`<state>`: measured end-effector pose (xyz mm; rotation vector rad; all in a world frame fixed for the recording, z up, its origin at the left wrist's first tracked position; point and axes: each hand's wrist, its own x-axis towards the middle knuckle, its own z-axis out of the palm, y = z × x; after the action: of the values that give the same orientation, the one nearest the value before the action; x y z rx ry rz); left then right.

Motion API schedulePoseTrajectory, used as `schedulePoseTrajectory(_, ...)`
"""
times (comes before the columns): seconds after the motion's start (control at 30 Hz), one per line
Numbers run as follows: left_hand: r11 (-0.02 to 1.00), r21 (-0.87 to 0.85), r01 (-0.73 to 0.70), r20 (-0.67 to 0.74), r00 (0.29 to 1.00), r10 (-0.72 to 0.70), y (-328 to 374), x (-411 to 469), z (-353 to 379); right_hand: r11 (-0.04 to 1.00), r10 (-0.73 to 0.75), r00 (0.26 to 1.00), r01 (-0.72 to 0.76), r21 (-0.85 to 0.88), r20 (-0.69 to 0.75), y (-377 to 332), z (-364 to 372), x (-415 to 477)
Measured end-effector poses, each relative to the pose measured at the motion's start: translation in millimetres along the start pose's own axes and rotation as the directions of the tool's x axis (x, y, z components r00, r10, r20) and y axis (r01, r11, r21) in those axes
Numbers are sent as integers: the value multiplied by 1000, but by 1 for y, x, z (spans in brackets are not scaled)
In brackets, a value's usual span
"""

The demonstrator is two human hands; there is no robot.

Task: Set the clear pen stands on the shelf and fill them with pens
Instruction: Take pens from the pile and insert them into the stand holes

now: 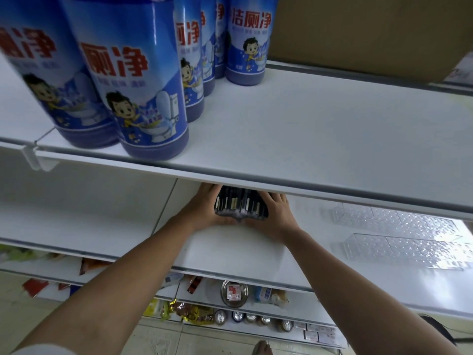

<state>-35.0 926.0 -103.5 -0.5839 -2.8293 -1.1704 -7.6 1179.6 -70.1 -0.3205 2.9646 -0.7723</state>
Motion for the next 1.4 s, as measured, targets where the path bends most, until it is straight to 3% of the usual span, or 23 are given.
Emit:
schedulePoseTrajectory(0.13,1000,-2,13,-18,1000,-13,3,-2,0,1000,10,1000,-10,14,-23,-6,-3,-3)
schedulePoseTrajectory(0.5,997,70,22,114,993,-30,-7,-3,-3,993,-49,988,64,-102,146,-9,-20,-13)
schedulePoseTrajectory(0.73,995,104,4,17,1000,-6,-2,-2,3,998,-20,997,23,-52,68,-11,-21,-10)
schedulePoseTrajectory(0.97,998,59,4,26,1000,-6,-1,-1,3,991,-24,999,28,-128,33,-7,-14,-9)
schedulePoseTrajectory(1.17,995,94,-25,-54,998,30,8,-1,6,989,-42,999,37,-140,-30,-5,-5,-10)
schedulePoseTrajectory(1.4,996,85,21,-42,999,-18,9,0,6,991,-44,998,39,-131,-37,-2,-3,-10)
